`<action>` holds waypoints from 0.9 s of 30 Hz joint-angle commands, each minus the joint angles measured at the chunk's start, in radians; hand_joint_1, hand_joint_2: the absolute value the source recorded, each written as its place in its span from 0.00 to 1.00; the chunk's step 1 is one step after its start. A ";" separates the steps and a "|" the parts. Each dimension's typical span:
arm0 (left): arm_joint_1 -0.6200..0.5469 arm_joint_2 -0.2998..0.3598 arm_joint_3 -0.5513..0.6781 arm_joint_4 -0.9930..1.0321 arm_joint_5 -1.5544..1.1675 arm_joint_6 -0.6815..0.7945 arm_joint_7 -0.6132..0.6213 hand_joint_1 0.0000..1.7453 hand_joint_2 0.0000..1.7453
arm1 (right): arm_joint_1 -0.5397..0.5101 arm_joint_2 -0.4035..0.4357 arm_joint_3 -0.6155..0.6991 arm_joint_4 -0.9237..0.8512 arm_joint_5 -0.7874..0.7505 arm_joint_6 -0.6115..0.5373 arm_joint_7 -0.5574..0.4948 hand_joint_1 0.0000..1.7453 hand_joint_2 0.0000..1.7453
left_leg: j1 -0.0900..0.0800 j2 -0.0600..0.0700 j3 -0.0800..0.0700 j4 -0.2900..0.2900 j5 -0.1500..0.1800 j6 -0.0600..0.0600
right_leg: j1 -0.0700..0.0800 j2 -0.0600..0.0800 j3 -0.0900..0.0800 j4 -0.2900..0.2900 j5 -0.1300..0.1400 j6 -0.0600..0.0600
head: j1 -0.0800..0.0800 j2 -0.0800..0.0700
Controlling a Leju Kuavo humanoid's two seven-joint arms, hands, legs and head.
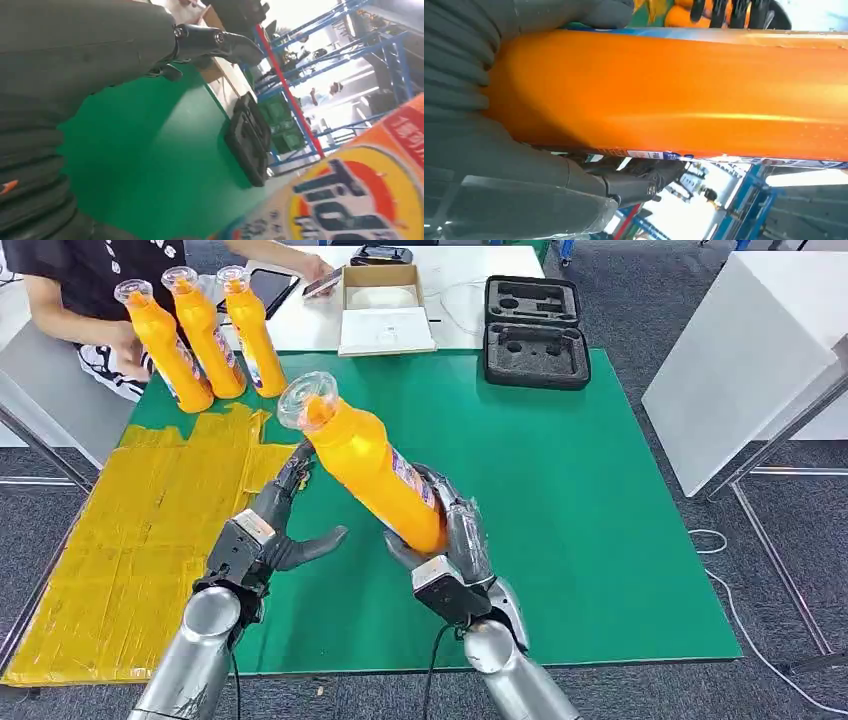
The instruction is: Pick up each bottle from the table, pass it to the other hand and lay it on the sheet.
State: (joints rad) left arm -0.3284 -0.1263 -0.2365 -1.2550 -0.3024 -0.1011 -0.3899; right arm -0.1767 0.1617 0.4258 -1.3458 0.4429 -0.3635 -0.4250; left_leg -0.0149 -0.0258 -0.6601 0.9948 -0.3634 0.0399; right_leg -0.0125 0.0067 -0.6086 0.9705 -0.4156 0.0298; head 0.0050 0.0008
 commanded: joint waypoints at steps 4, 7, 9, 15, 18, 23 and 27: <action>-0.037 0.027 -0.045 0.010 0.118 -0.017 0.025 0.00 1.00 | -0.115 0.008 0.125 0.158 -0.018 0.021 -0.003 1.00 1.00 | 0.001 0.004 0.005 0.001 -0.003 -0.004 | 0.002 0.001 0.005 0.000 -0.002 -0.002 | 0.000 0.000; -0.036 0.024 -0.037 0.007 0.168 -0.025 0.031 0.00 1.00 | -0.120 0.003 0.145 0.165 -0.010 0.021 0.000 1.00 1.00 | 0.001 0.002 0.004 0.000 -0.002 -0.002 | 0.001 0.000 0.004 0.000 -0.002 -0.001 | 0.000 0.000; -0.034 0.023 -0.029 0.001 0.229 -0.063 0.040 0.00 1.00 | -0.122 0.002 0.156 0.172 0.002 0.007 0.005 1.00 1.00 | 0.001 0.003 0.005 0.001 -0.002 -0.002 | 0.001 0.001 0.005 0.000 -0.002 -0.001 | 0.000 0.000; -0.016 0.019 -0.030 -0.023 0.471 -0.184 0.096 0.00 1.00 | -0.126 -0.008 0.171 0.200 0.049 -0.057 0.009 1.00 1.00 | 0.001 0.002 0.005 0.000 -0.002 -0.002 | 0.001 0.000 0.005 -0.001 -0.002 -0.001 | 0.000 0.000; -0.005 0.023 -0.041 -0.059 0.519 -0.206 0.114 0.00 1.00 | -0.123 -0.012 0.166 0.200 0.053 -0.068 0.011 1.00 1.00 | 0.001 0.002 0.004 0.000 -0.002 -0.002 | 0.001 0.000 0.005 -0.001 -0.002 -0.001 | 0.000 0.000; -0.001 0.033 -0.067 -0.087 0.569 -0.226 0.126 0.00 1.00 | -0.102 -0.012 0.122 0.169 0.080 -0.108 0.027 1.00 1.00 | 0.002 0.001 0.005 0.001 -0.003 -0.003 | 0.002 -0.002 0.006 0.000 -0.003 -0.002 | 0.000 0.000; 0.013 0.053 -0.087 -0.132 0.583 -0.237 0.124 0.00 1.00 | -0.083 -0.028 0.068 0.127 0.083 -0.125 0.029 1.00 1.00 | 0.002 0.001 0.005 0.001 -0.002 -0.003 | 0.002 -0.001 0.006 -0.001 -0.003 -0.001 | 0.000 0.000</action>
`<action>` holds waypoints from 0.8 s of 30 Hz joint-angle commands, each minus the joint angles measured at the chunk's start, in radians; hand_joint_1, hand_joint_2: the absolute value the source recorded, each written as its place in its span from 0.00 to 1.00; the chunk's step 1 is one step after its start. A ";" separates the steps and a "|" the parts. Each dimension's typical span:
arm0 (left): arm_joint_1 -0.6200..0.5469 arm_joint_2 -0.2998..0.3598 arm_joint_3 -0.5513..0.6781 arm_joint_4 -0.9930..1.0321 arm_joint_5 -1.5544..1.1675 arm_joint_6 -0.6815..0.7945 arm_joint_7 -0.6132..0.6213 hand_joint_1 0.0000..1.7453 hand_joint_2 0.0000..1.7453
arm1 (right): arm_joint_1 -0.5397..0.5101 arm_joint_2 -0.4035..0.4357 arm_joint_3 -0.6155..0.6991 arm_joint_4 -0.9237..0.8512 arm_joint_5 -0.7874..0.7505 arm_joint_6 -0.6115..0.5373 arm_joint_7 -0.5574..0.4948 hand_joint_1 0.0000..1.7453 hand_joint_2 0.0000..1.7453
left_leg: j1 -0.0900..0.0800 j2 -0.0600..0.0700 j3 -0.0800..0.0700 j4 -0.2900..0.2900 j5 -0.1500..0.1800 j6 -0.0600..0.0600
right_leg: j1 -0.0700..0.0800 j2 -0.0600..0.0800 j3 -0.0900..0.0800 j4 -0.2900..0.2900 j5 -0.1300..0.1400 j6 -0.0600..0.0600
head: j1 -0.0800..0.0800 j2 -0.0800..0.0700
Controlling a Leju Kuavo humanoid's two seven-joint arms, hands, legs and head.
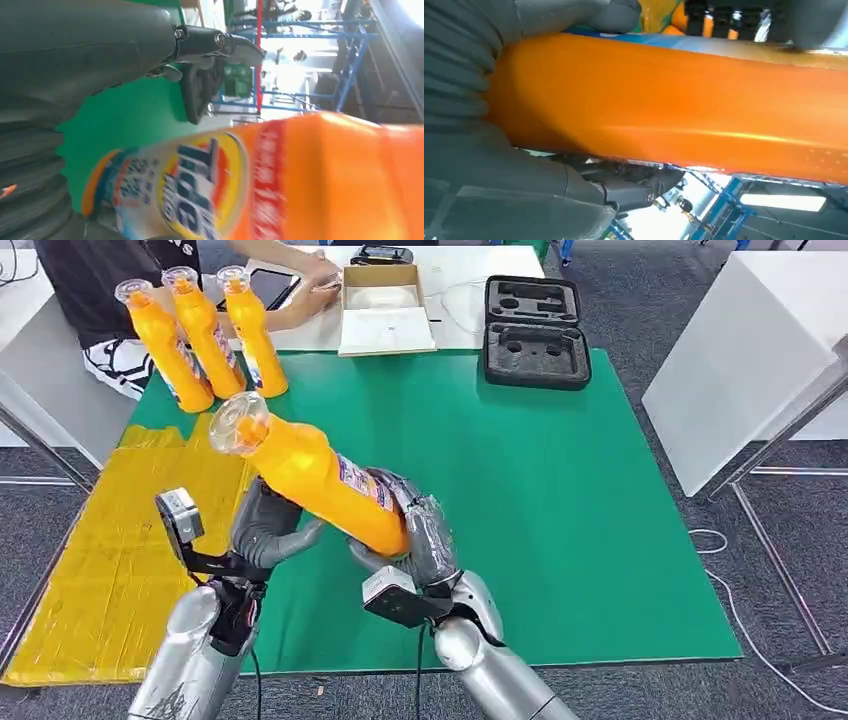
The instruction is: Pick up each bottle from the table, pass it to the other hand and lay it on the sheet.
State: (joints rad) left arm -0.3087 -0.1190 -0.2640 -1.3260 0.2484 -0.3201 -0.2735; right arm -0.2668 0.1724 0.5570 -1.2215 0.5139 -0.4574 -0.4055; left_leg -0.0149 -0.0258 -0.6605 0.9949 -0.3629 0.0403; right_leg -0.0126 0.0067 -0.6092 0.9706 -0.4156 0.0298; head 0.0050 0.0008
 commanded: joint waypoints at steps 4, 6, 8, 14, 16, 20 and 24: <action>0.012 0.052 -0.063 -0.077 0.031 -0.011 0.000 0.00 1.00 | 0.013 -0.044 -0.109 -0.009 -0.032 -0.020 -0.005 1.00 1.00 | 0.001 0.001 0.004 0.000 -0.002 -0.002 | 0.001 -0.001 0.004 -0.001 -0.002 -0.001 | 0.000 0.000; 0.012 0.052 -0.063 -0.077 0.031 -0.011 0.000 0.00 1.00 | 0.013 -0.044 -0.109 -0.009 -0.032 -0.020 -0.005 1.00 1.00 | 0.001 0.001 0.004 0.000 -0.002 -0.002 | 0.001 0.000 0.005 -0.001 -0.002 -0.001 | 0.000 0.000; 0.012 0.052 -0.063 -0.077 0.031 -0.011 0.000 0.00 1.00 | 0.013 -0.044 -0.109 -0.009 -0.032 -0.020 -0.005 1.00 1.00 | 0.001 0.002 0.005 0.001 -0.003 -0.003 | 0.002 -0.001 0.006 0.000 -0.003 -0.001 | 0.000 0.000; 0.012 0.053 -0.062 -0.076 0.029 -0.009 -0.003 0.00 1.00 | 0.016 -0.041 -0.112 -0.011 -0.035 -0.022 -0.008 1.00 1.00 | 0.001 0.001 0.005 0.001 -0.003 -0.003 | 0.002 -0.001 0.006 -0.001 -0.002 -0.001 | 0.000 0.000; 0.020 0.055 -0.065 -0.081 0.020 -0.003 -0.009 0.00 1.00 | 0.026 -0.038 -0.139 -0.025 -0.048 -0.038 -0.016 1.00 1.00 | 0.001 0.002 0.006 0.001 -0.003 -0.004 | 0.002 -0.001 0.006 0.000 -0.003 -0.002 | 0.000 0.000; 0.017 0.052 -0.070 -0.077 0.012 0.001 -0.013 0.00 1.00 | 0.016 -0.044 -0.188 -0.032 -0.149 0.045 -0.006 1.00 1.00 | 0.001 0.000 0.003 0.000 -0.002 -0.002 | 0.001 -0.001 0.004 0.000 -0.002 -0.001 | 0.000 0.000; 0.007 0.046 -0.084 -0.059 -0.004 -0.002 -0.016 0.00 1.00 | -0.005 -0.064 -0.197 -0.012 -0.269 0.240 0.013 1.00 1.00 | 0.001 0.001 0.003 0.001 -0.002 -0.002 | 0.001 -0.001 0.004 0.000 -0.002 -0.001 | 0.000 0.000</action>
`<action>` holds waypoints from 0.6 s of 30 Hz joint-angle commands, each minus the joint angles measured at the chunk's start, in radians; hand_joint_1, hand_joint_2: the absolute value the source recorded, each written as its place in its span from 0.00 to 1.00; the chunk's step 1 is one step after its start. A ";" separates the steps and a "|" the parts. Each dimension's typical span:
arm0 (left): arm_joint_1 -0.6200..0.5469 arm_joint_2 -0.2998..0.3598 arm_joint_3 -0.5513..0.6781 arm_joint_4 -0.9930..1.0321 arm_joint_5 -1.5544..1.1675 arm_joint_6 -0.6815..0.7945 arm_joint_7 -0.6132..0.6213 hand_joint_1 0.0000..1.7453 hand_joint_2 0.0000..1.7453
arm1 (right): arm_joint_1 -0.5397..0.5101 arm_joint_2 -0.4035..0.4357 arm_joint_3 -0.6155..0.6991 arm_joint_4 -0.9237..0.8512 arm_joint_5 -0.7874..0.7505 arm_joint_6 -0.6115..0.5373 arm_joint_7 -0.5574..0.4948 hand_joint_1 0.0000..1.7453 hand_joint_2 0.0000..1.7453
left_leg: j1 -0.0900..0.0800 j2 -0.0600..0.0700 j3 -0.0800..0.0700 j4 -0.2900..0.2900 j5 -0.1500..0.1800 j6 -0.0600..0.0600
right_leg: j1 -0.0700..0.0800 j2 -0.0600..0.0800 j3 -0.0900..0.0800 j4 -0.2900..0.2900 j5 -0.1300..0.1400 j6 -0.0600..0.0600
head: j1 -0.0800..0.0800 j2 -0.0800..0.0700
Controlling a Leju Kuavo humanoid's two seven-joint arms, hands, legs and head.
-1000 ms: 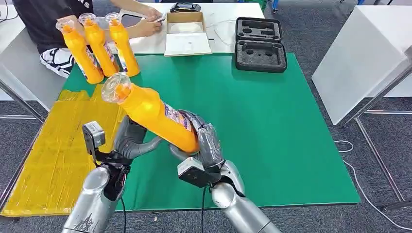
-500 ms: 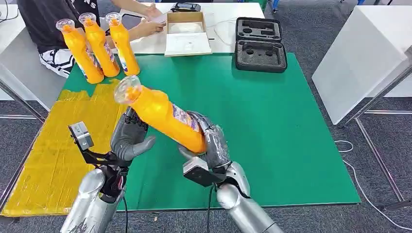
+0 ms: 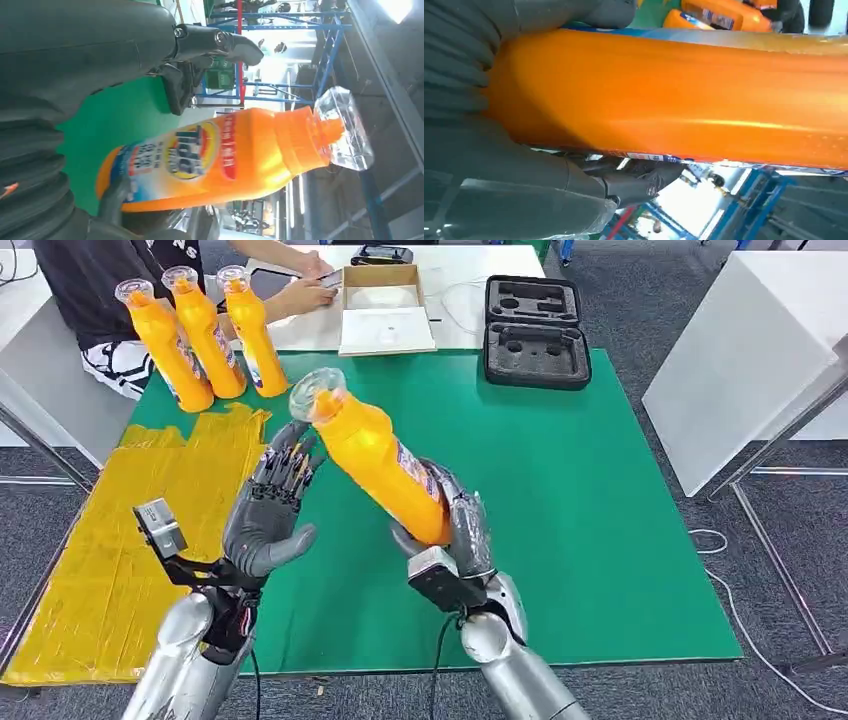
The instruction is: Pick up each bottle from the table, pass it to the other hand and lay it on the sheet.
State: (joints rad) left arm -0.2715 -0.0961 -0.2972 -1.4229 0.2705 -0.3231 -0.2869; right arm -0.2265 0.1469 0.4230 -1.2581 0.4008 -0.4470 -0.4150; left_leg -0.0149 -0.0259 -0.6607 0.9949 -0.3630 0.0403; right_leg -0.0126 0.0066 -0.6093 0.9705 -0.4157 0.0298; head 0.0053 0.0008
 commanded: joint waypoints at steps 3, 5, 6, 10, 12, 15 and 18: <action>-0.042 0.017 -0.061 0.055 -0.036 -0.006 -0.009 0.00 1.00 | -0.048 -0.058 -0.068 0.027 -0.242 0.403 0.006 1.00 1.00 | 0.001 0.000 0.003 0.000 -0.001 -0.002 | 0.001 -0.002 0.004 0.000 -0.001 -0.001 | 0.000 0.000; -0.048 0.018 -0.064 0.064 -0.039 -0.007 -0.012 0.00 1.00 | -0.050 -0.066 -0.064 0.028 -0.254 0.456 -0.006 1.00 1.00 | 0.001 0.000 0.004 0.001 -0.002 -0.003 | 0.001 -0.002 0.005 0.000 -0.002 -0.001 | 0.000 0.000; -0.052 0.019 -0.066 0.070 -0.039 -0.007 -0.013 0.00 1.00 | -0.052 -0.070 -0.060 0.030 -0.255 0.486 -0.011 1.00 1.00 | 0.001 0.000 0.003 0.001 -0.001 -0.002 | 0.001 -0.002 0.004 -0.001 -0.001 -0.001 | 0.000 0.000; -0.063 0.016 -0.063 0.079 -0.037 -0.007 -0.016 0.00 1.00 | -0.067 -0.071 -0.044 0.050 -0.240 0.534 -0.012 1.00 1.00 | 0.001 0.000 0.003 0.000 -0.001 -0.002 | 0.001 -0.001 0.004 0.000 -0.001 -0.001 | 0.000 0.000; -0.063 0.013 -0.059 0.079 -0.035 -0.005 -0.016 0.00 1.00 | -0.074 -0.068 -0.033 0.062 -0.230 0.538 -0.006 1.00 1.00 | 0.001 0.001 0.003 0.001 -0.001 -0.002 | 0.001 -0.001 0.004 0.000 -0.001 -0.001 | 0.000 0.000; -0.058 0.015 -0.057 0.084 -0.034 -0.003 -0.015 0.00 1.00 | -0.075 -0.064 -0.013 0.074 -0.216 0.546 0.000 1.00 1.00 | 0.001 0.003 0.006 0.001 -0.003 -0.003 | 0.001 0.000 0.006 0.000 -0.002 -0.001 | 0.000 0.000; -0.058 0.015 -0.057 0.089 -0.034 -0.002 -0.015 0.00 1.00 | -0.078 -0.064 0.001 0.080 -0.198 0.542 0.007 1.00 1.00 | 0.001 0.003 0.006 0.001 -0.003 -0.004 | 0.002 0.000 0.007 0.000 -0.002 -0.001 | 0.000 0.000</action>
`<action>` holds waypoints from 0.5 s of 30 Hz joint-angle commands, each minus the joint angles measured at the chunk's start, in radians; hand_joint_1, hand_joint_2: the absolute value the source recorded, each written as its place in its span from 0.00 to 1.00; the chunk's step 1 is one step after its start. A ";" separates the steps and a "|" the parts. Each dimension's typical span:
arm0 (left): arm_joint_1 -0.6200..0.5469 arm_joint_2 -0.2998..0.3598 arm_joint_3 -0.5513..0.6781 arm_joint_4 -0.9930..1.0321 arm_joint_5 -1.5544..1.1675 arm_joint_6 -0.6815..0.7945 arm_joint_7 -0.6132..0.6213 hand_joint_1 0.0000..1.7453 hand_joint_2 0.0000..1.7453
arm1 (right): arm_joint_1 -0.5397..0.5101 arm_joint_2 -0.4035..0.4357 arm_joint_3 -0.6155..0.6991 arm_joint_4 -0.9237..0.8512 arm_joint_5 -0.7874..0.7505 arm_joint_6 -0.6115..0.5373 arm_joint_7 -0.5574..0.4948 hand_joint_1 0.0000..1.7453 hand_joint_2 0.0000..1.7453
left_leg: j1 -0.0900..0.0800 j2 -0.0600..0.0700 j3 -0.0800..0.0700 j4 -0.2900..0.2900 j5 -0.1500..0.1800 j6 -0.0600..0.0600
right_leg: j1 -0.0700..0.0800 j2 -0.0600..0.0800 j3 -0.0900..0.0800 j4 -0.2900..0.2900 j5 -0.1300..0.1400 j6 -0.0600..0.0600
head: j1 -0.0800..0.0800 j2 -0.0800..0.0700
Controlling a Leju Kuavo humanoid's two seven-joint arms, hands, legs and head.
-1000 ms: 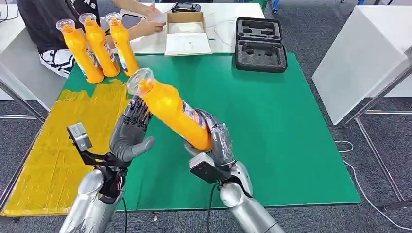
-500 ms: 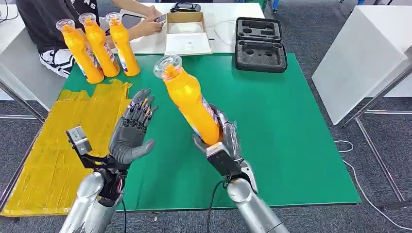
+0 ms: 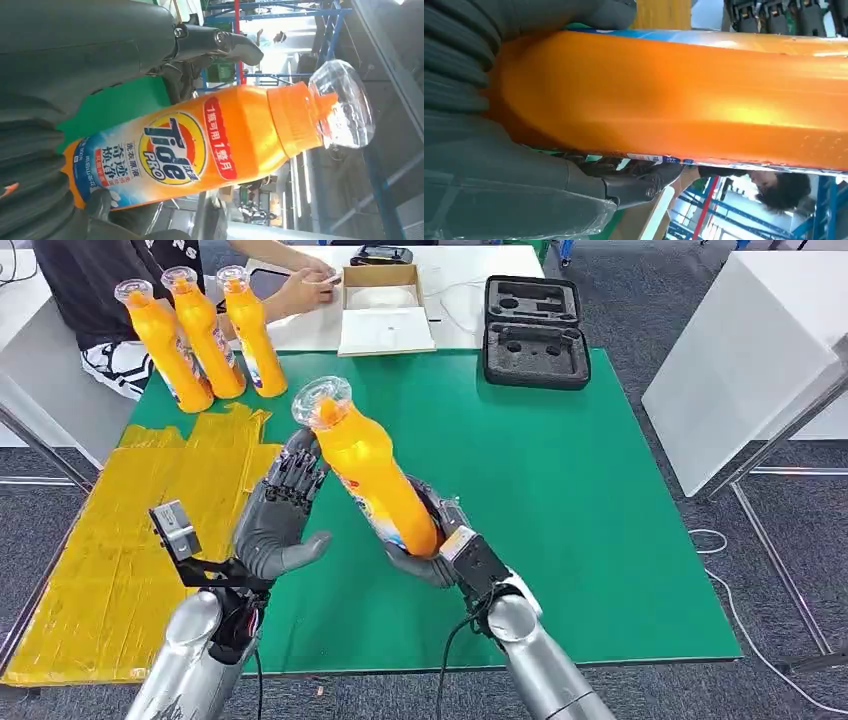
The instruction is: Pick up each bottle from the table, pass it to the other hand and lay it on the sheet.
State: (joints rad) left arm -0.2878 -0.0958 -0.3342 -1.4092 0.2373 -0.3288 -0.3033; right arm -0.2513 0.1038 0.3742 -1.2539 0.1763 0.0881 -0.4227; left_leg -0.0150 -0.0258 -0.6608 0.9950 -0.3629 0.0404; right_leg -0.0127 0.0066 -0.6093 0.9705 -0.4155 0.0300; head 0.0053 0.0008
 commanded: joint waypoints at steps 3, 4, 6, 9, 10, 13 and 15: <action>-0.042 0.016 -0.020 0.081 0.000 0.004 0.001 0.00 1.00 | -0.054 -0.018 0.055 0.079 0.034 0.002 0.018 1.00 1.00 | 0.001 0.002 0.005 0.001 -0.003 -0.003 | 0.001 0.000 0.006 0.000 -0.002 -0.001 | 0.000 0.000; -0.043 0.015 -0.020 0.085 0.001 0.005 0.001 0.00 1.00 | -0.054 -0.016 0.054 0.081 0.034 0.002 0.018 1.00 1.00 | 0.001 0.002 0.004 0.000 -0.002 -0.003 | 0.001 0.000 0.005 -0.001 -0.001 -0.001 | 0.000 0.000; -0.041 0.016 -0.016 0.097 0.002 0.008 0.001 0.00 1.00 | -0.050 -0.011 0.065 0.087 0.047 0.005 0.025 1.00 1.00 | 0.001 0.002 0.004 0.000 -0.002 -0.003 | 0.001 0.000 0.005 -0.001 -0.002 -0.001 | 0.000 0.000; -0.033 0.015 -0.007 0.102 0.005 0.012 0.000 0.00 1.00 | -0.055 -0.009 0.096 0.110 0.068 0.023 0.032 1.00 1.00 | 0.002 0.003 0.008 0.001 -0.004 -0.004 | 0.002 0.001 0.008 -0.001 -0.003 -0.002 | 0.000 0.000; -0.032 0.015 -0.006 0.101 0.005 0.012 0.000 0.00 1.00 | -0.054 -0.005 0.098 0.114 0.067 0.023 0.032 1.00 1.00 | 0.001 0.003 0.005 0.000 -0.002 -0.003 | 0.001 0.001 0.006 -0.001 -0.002 -0.001 | 0.000 0.000; -0.032 0.015 -0.006 0.101 0.005 0.012 0.000 0.00 1.00 | -0.054 -0.005 0.098 0.114 0.067 0.023 0.032 1.00 1.00 | 0.002 0.003 0.007 0.001 -0.003 -0.004 | 0.002 0.001 0.007 -0.001 -0.002 -0.002 | 0.000 0.000; -0.032 0.015 -0.006 0.101 0.005 0.012 0.000 0.00 1.00 | -0.054 -0.005 0.098 0.114 0.067 0.023 0.032 1.00 1.00 | 0.001 0.002 0.003 0.000 -0.001 -0.002 | 0.001 0.000 0.004 -0.001 -0.001 -0.001 | 0.000 0.000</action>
State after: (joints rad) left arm -0.2877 -0.0958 -0.3346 -1.3775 0.2407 -0.3197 -0.3048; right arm -0.2618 0.1034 0.4345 -1.2200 0.2422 0.1068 -0.3937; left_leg -0.0150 -0.0260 -0.6609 0.9950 -0.3629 0.0404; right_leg -0.0127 0.0066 -0.6092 0.9705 -0.4155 0.0300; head 0.0050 0.0008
